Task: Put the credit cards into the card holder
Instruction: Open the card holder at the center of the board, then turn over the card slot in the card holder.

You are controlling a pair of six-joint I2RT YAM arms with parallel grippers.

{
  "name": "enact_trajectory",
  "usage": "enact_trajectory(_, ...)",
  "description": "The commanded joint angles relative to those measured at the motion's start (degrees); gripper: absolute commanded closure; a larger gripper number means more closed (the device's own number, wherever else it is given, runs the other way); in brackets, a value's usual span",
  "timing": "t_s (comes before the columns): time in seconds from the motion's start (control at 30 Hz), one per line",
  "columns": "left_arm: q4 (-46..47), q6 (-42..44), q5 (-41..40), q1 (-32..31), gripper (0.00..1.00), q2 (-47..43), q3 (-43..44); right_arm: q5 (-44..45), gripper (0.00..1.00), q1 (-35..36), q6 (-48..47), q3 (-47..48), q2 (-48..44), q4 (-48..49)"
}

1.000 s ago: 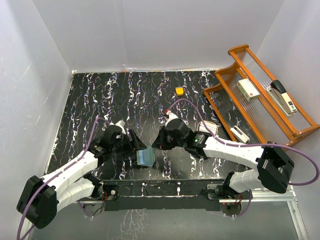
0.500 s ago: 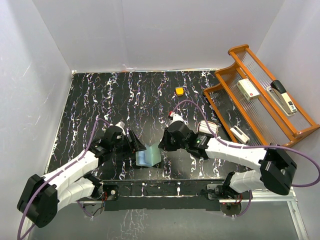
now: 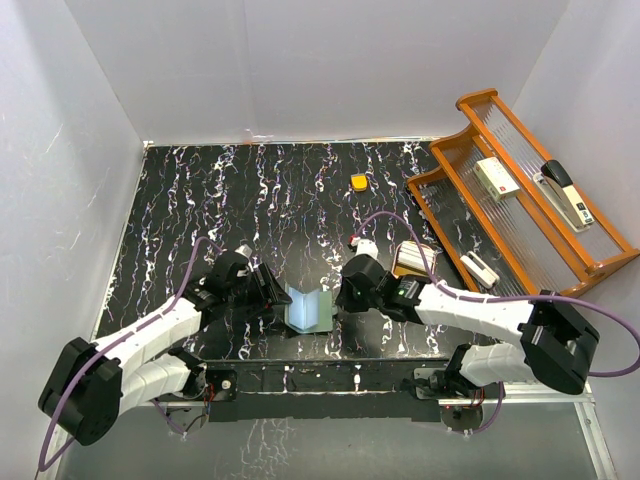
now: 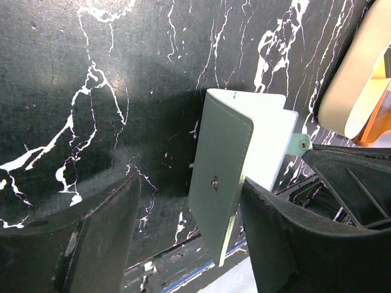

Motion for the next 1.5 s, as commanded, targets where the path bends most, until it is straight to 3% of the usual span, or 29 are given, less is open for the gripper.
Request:
enact_trajectory(0.0, 1.03, 0.49, 1.43, 0.01, 0.39, 0.16, -0.67, 2.27, 1.00, -0.14, 0.28, -1.21, -2.02, 2.06)
enact_trajectory(0.23, 6.05, -0.68, 3.74, -0.01, 0.53, -0.07, -2.62, 2.02, 1.00, -0.22, 0.02, -1.20, -1.73, 1.97)
enact_trajectory(0.57, 9.92, -1.79, 6.40, -0.05, 0.91, 0.62, -2.93, 1.64, 1.00, -0.19, -0.07, -0.57, -2.02, 1.19)
enact_trajectory(0.67, 11.35, -2.91, 7.08, -0.01, 0.99, 0.54, -3.53, 1.44, 0.86, -0.22, 0.40, 1.30, -2.02, -0.98)
enact_trajectory(0.8, 11.75, -3.14, 7.50, -0.04, 1.00, 0.57, -3.59, 0.97, 0.71, -0.18, 0.21, 6.93, -2.00, -6.21)
enact_trajectory(0.9, 11.05, -2.45, 6.89, 0.01, 1.00, 0.62, -3.19, -0.16, 0.65, -0.20, 0.17, 10.34, -2.06, -8.73)
enact_trajectory(1.33, 11.51, -3.20, 6.80, 0.04, 1.00, -0.59, -4.68, -11.39, 0.66, -0.01, 3.03, 12.19, 4.10, 1.27)
enact_trajectory(1.47, 11.29, -3.38, 6.76, 0.02, 1.00, -0.48, -4.76, -13.50, 0.61, -0.05, 3.15, 12.25, 7.10, 4.11)
